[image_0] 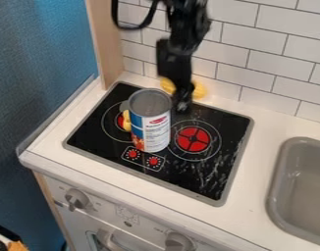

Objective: Take the can and put it in between the burners.

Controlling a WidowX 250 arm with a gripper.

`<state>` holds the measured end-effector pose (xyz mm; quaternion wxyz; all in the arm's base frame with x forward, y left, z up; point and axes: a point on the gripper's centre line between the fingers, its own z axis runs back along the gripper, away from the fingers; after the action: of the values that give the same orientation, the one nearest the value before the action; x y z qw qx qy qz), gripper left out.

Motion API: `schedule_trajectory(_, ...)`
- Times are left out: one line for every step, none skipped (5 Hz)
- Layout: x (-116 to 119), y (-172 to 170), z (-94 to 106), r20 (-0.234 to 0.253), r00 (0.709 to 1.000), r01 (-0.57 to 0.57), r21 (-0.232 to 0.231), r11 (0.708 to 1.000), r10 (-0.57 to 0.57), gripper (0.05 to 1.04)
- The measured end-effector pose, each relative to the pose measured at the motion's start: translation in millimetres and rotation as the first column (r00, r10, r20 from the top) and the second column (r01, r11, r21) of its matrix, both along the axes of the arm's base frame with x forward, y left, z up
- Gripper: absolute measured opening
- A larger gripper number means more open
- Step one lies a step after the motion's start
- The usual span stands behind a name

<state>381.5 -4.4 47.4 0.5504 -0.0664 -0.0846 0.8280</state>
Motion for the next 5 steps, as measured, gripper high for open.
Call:
schedule_trajectory(-0.6, -6.6, 28.7, 0.017, 1.0, 0.013, -0.027, 1.0, -0.012, 0.999)
schedule_trajectory(-2.3, -4.6, 46.3, 0.001, 1.0, 0.005, -0.016, 1.0, -0.005, 0.999)
schedule_trajectory(-2.4, -4.6, 48.0, 0.004, 1.0, 0.005, -0.016, 1.0, -0.005, 0.999)
schedule_trajectory(-2.2, -4.8, 48.6, 0.007, 1.0, 0.005, -0.017, 1.0, -0.005, 0.999)
schedule_trajectory(-2.2, -4.6, 48.6, 0.007, 1.0, 0.006, -0.016, 1.0, -0.005, 0.999)
